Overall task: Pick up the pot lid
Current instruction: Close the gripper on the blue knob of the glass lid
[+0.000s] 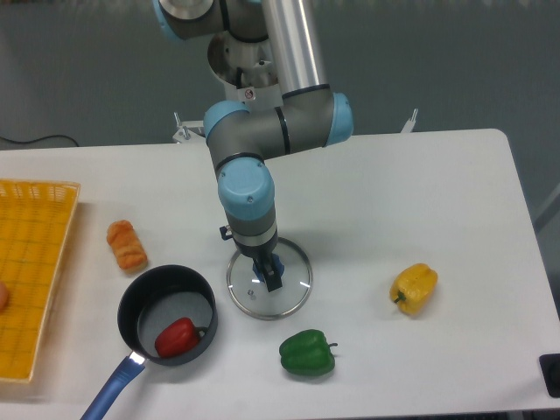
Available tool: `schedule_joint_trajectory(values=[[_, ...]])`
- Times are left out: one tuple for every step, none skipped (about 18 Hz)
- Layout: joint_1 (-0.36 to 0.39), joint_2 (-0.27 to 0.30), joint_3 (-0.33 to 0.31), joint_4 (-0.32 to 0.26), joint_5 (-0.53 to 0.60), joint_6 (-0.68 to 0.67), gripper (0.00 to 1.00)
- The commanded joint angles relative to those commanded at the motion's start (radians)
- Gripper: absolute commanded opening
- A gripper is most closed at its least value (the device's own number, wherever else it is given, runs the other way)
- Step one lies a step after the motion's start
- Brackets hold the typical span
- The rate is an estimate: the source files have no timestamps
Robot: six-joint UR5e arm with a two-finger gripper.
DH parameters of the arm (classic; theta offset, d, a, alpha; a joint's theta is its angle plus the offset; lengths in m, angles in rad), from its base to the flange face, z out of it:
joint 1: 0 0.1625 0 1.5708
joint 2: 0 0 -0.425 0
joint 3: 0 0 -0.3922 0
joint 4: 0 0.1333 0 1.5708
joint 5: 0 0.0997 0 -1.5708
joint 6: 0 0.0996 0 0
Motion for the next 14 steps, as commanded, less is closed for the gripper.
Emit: schedule_joint_trajectory(values=[[0.0, -0.006, 0.0, 0.009, 0.002, 0.0, 1.0], [0.0, -0.014, 0.0, 0.011, 0.002, 0.002, 1.0], [0.0, -0.014, 0.0, 0.011, 0.002, 0.0, 1.0], [0.0, -0.015, 0.0, 0.012, 0.002, 0.0, 1.0], [0.0, -0.017, 0.0, 0.012, 0.0, 0.0, 1.0], [0.0, -0.017, 0.0, 0.012, 0.0, 0.002, 1.0], [0.0, -0.017, 0.0, 0.012, 0.0, 0.002, 1.0], [0.0, -0.017, 0.0, 0.012, 0.0, 0.002, 1.0], [0.0, -0.017, 0.0, 0.012, 0.0, 0.002, 1.0], [0.0, -0.017, -0.002, 0.012, 0.0, 0.002, 1.0], [0.0, -0.017, -0.002, 0.012, 0.0, 0.002, 1.0], [0.0, -0.017, -0.002, 0.012, 0.002, 0.002, 1.0], [0.0, -0.017, -0.002, 0.012, 0.0, 0.002, 1.0], [0.0, -0.017, -0.002, 0.012, 0.0, 0.002, 0.99]])
